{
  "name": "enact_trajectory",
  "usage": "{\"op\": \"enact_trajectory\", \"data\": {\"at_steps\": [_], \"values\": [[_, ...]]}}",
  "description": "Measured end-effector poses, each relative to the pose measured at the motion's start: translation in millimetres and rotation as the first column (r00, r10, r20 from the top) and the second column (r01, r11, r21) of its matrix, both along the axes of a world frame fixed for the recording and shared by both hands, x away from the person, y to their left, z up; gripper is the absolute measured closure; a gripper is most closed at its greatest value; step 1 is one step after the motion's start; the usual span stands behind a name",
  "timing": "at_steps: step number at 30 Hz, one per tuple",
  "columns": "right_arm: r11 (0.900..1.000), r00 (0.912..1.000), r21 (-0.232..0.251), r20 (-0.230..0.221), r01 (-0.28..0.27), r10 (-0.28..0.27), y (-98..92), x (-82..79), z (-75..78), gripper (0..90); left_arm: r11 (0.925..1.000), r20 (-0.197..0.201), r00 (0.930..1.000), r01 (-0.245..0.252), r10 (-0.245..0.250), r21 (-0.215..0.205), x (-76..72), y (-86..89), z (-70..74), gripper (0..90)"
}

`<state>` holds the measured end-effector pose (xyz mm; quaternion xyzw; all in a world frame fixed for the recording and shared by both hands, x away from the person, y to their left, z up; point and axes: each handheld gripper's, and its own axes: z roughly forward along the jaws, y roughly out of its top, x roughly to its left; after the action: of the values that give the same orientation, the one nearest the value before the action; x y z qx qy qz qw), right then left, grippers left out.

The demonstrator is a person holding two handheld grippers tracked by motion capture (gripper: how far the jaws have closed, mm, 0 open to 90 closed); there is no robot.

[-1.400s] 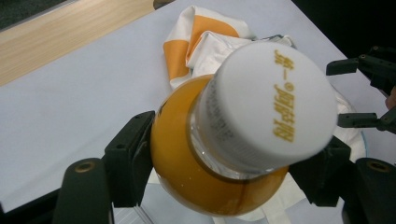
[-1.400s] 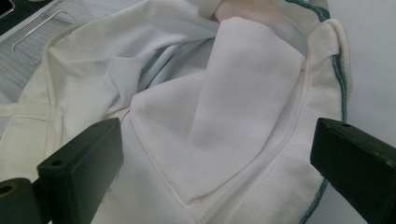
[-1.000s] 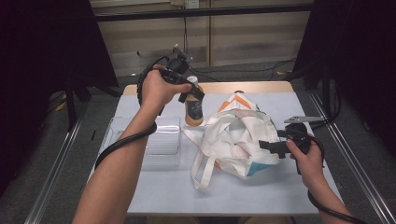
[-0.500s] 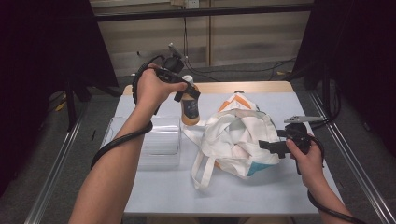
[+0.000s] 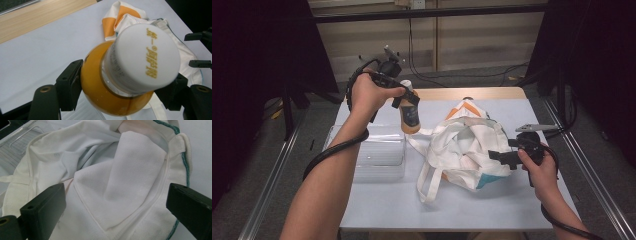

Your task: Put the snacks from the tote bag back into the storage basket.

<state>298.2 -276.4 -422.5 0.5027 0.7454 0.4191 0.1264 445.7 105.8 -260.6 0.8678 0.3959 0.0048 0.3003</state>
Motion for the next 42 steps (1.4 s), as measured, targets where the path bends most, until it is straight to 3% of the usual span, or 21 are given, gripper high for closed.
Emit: {"op": "enact_trajectory", "data": {"at_steps": [17,42], "values": [[1.0,0.9999,0.005,0.003,0.012,-0.012,-4.9,0.6,1.0,2.6,0.9989,-0.005,0.999,-0.045,0.045,0.012,3.9,19.7,-3.1,30.2],[1.0,0.9999,0.016,0.007,0.01,-0.01,-3.5,0.5,2.8,2.5,0.9944,-0.028,0.9966,-0.076,0.078,0.074,9.5,38.0,-17.5,30.2]]}}
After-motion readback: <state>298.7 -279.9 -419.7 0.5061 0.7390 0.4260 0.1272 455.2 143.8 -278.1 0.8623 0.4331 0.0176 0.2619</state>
